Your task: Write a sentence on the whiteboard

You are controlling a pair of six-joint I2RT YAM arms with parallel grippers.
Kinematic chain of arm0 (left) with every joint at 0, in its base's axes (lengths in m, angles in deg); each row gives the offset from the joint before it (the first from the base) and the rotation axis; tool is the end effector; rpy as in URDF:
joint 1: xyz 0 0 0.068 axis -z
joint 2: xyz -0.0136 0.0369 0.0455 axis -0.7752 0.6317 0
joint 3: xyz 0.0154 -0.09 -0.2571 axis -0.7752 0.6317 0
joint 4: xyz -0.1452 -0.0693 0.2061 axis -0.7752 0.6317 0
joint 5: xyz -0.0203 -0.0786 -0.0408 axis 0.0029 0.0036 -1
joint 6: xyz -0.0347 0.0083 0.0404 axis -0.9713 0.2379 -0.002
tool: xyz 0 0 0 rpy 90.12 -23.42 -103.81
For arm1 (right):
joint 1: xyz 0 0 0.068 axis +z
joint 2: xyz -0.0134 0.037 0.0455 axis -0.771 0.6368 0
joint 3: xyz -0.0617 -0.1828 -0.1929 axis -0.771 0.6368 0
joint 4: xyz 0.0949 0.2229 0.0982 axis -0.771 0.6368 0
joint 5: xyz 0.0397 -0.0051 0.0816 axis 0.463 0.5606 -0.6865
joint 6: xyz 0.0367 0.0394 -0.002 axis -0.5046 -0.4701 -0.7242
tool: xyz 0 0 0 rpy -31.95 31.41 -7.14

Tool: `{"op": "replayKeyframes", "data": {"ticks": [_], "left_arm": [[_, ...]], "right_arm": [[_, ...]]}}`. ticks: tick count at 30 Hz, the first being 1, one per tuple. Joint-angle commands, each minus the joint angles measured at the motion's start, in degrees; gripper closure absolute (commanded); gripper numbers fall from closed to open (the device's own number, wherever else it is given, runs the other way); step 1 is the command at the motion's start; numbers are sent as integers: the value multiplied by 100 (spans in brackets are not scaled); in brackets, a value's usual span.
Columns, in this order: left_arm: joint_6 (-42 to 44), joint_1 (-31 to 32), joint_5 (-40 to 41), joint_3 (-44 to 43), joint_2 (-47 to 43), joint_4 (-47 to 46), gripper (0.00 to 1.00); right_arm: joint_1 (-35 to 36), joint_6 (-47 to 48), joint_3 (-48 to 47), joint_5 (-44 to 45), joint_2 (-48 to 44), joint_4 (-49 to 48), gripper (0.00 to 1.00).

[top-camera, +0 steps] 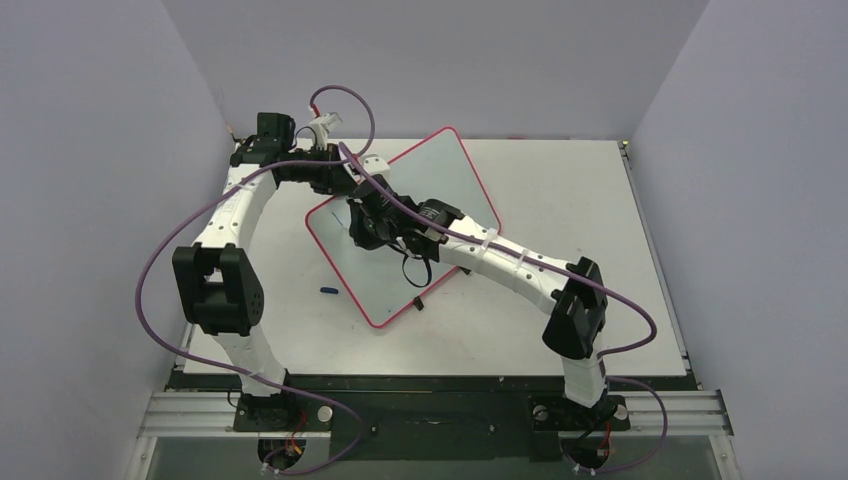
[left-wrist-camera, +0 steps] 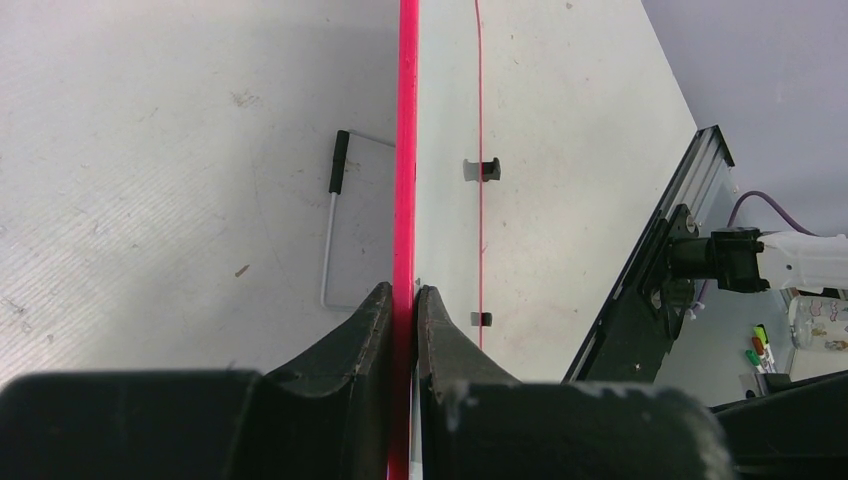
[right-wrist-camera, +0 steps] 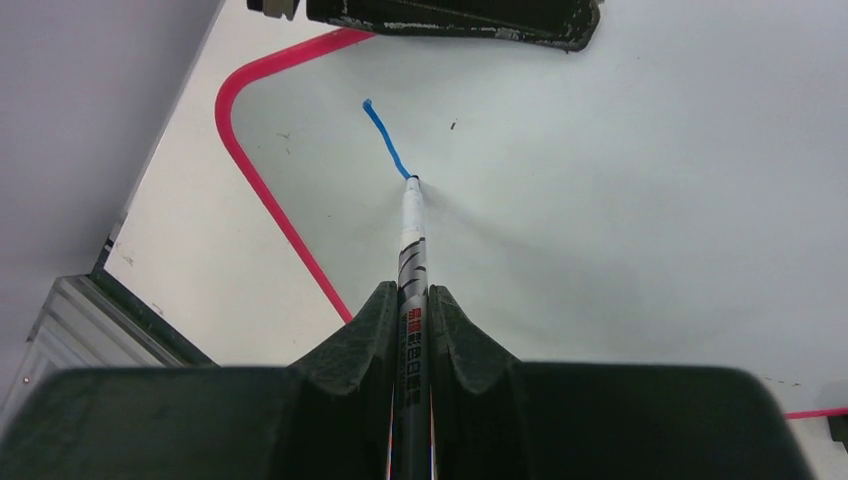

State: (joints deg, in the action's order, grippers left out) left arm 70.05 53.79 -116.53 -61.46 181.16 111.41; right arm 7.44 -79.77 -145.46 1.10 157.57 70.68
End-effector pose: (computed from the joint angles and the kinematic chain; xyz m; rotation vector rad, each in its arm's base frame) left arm 0.3949 -0.0486 0.3192 0.5187 2.2176 -1.0879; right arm 0.2420 0.3783 0.3434 -0.4257 2.2664 0.7495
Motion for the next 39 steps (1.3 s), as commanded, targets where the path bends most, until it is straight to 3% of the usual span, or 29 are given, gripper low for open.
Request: {"op": "replayKeyframes", "data": {"ticks": [1,17,39], "left_arm": [[289,7,237,-60,-402,-326,100],[301,28,240,-57,-439,-329,100],[333,52,252,-52,-473,-298,100]], "right_arm": [[-3,112,-448,121,-253,-101,100],[-101,-37,-1091,-82,229,-134,100],[-160,-101,-911,-89,336,-129,100]]}}
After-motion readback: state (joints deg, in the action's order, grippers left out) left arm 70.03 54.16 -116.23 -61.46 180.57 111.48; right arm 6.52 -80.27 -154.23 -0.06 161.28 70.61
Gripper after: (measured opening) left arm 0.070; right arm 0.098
